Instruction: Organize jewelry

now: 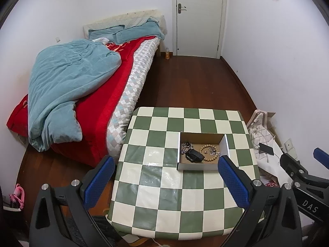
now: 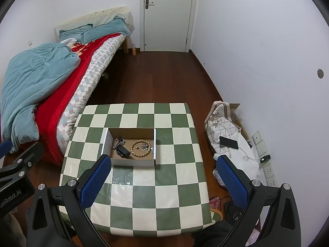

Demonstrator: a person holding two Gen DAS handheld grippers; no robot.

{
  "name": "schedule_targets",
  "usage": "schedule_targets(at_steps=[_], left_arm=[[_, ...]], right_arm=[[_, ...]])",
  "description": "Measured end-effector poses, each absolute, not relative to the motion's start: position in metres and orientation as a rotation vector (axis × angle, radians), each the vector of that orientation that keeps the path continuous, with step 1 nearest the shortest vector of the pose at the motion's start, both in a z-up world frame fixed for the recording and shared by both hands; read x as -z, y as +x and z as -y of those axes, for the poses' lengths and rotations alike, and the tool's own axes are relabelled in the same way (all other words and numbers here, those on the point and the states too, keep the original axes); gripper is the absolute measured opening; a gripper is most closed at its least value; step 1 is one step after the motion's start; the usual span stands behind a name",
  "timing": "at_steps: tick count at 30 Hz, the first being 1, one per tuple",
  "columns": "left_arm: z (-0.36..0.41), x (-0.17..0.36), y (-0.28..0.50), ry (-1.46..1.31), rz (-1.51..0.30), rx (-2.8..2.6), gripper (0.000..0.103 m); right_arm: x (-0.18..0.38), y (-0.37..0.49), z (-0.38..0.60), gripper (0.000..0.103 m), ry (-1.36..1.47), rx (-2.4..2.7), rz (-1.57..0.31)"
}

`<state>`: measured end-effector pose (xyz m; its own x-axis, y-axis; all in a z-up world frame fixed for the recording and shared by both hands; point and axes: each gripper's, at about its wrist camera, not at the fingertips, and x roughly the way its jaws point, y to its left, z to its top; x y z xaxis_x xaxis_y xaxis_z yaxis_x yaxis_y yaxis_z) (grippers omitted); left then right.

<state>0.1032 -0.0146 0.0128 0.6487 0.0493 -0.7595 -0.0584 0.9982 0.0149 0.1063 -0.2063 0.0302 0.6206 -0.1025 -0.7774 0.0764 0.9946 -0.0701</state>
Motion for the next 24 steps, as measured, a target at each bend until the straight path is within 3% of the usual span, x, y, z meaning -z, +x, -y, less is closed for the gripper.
schedule_targets(at_steps=[24], left_arm=[[0.0182,-0.0122,0.1001,0.009,-0.858,-0.066,0.102]], right_arm=[[-0.0332,0.1015,0.2081,0.103,-0.036,0.106,-0.890]])
